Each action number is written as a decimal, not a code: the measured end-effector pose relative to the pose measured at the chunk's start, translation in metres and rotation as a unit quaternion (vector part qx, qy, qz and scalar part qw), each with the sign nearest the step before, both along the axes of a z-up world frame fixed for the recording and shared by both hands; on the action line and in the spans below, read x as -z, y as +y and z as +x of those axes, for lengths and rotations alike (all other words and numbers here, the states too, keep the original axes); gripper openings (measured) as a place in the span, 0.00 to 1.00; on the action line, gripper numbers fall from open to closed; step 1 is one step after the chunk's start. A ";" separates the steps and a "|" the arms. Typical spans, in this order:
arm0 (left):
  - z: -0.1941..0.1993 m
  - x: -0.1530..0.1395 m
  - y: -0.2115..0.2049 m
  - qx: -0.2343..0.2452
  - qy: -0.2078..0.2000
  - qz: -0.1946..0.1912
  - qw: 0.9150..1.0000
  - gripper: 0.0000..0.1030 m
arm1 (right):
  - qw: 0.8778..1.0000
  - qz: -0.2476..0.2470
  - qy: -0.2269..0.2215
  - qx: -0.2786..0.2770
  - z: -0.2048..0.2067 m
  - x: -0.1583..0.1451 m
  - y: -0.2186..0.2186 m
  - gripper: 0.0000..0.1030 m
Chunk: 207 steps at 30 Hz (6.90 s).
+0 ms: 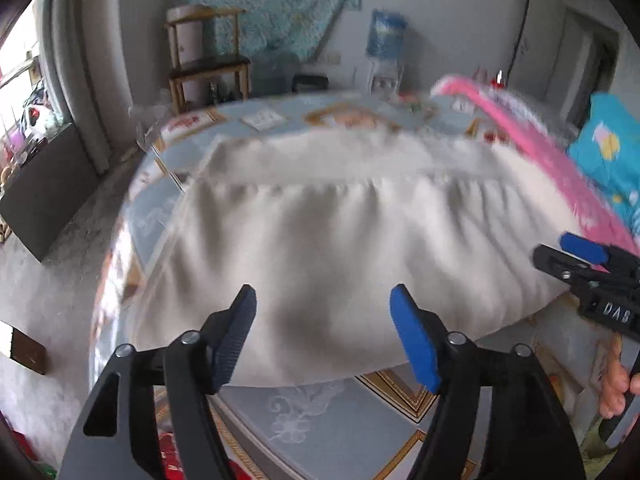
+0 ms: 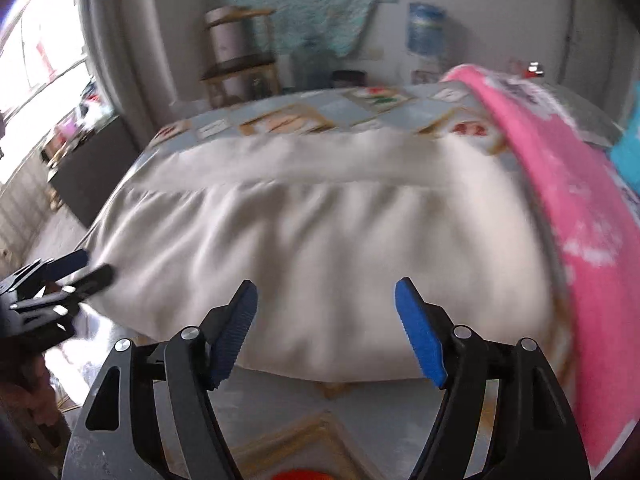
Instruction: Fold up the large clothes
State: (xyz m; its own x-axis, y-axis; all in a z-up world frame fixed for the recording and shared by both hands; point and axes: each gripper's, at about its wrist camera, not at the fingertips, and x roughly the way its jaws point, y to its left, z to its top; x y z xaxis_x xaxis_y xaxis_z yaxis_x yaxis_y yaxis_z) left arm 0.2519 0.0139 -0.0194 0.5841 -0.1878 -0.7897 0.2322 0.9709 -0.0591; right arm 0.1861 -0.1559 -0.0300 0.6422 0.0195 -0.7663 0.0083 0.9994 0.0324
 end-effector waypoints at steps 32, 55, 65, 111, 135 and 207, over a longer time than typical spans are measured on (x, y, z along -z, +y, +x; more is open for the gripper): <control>0.014 0.022 -0.003 -0.019 0.040 -0.010 0.999 0.94 | 0.997 -0.044 0.001 0.060 -0.013 0.021 -0.021 0.75; 0.008 0.010 0.000 -0.032 0.036 0.003 0.999 0.94 | 0.997 0.018 -0.024 0.065 -0.044 -0.008 -0.042 0.78; -0.053 -0.024 -0.003 -0.087 0.039 0.016 0.995 0.95 | 0.998 0.044 -0.011 0.031 -0.085 -0.027 -0.026 0.79; -0.077 -0.024 -0.033 -0.064 0.057 0.035 0.996 0.95 | 0.997 0.040 0.044 0.039 -0.097 -0.016 -0.014 0.79; -0.078 -0.023 -0.033 -0.064 0.056 0.036 0.996 0.95 | 0.998 0.040 0.040 0.040 -0.096 -0.016 -0.014 0.79; -0.080 -0.026 -0.034 -0.063 0.053 0.038 0.996 0.95 | 0.998 0.039 0.040 0.041 -0.097 -0.019 -0.011 0.79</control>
